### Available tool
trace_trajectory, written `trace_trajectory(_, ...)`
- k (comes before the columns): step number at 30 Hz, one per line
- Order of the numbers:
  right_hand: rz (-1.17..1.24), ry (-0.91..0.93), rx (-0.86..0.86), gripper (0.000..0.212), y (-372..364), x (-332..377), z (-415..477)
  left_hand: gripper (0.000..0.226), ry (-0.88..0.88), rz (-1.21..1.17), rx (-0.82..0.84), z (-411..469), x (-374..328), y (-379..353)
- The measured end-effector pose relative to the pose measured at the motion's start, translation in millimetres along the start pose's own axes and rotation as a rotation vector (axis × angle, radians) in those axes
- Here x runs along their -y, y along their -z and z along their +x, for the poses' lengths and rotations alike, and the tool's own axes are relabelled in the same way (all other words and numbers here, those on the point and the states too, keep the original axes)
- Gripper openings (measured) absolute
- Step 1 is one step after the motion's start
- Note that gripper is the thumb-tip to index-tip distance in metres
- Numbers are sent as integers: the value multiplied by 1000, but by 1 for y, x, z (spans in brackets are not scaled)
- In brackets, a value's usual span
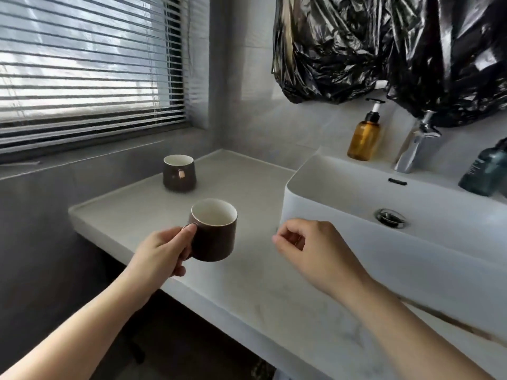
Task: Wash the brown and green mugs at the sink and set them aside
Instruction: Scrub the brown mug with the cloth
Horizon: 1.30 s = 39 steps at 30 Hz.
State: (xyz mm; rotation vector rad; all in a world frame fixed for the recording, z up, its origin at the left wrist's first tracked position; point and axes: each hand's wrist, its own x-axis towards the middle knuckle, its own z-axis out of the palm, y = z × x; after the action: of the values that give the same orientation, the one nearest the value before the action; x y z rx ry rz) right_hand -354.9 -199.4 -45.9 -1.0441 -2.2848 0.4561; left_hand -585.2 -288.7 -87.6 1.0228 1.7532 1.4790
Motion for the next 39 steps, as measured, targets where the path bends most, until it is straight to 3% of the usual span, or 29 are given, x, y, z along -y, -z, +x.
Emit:
trace_trajectory(13, -107, 100, 126, 14, -50, 20, 83, 40, 24, 15, -304, 105, 28, 66)
trace_trajectory(33, -36, 87, 171, 14, -59, 7, 98, 36, 86, -112, -501, 170, 42, 76)
trace_trajectory(36, -33, 93, 164, 14, -55, 7, 96, 29, 91, -65, -508, 178, 40, 77)
trace_trajectory(39, -34, 95, 166, 14, -53, 8, 93, 47, 83, 208, -454, 171, 41, 73)
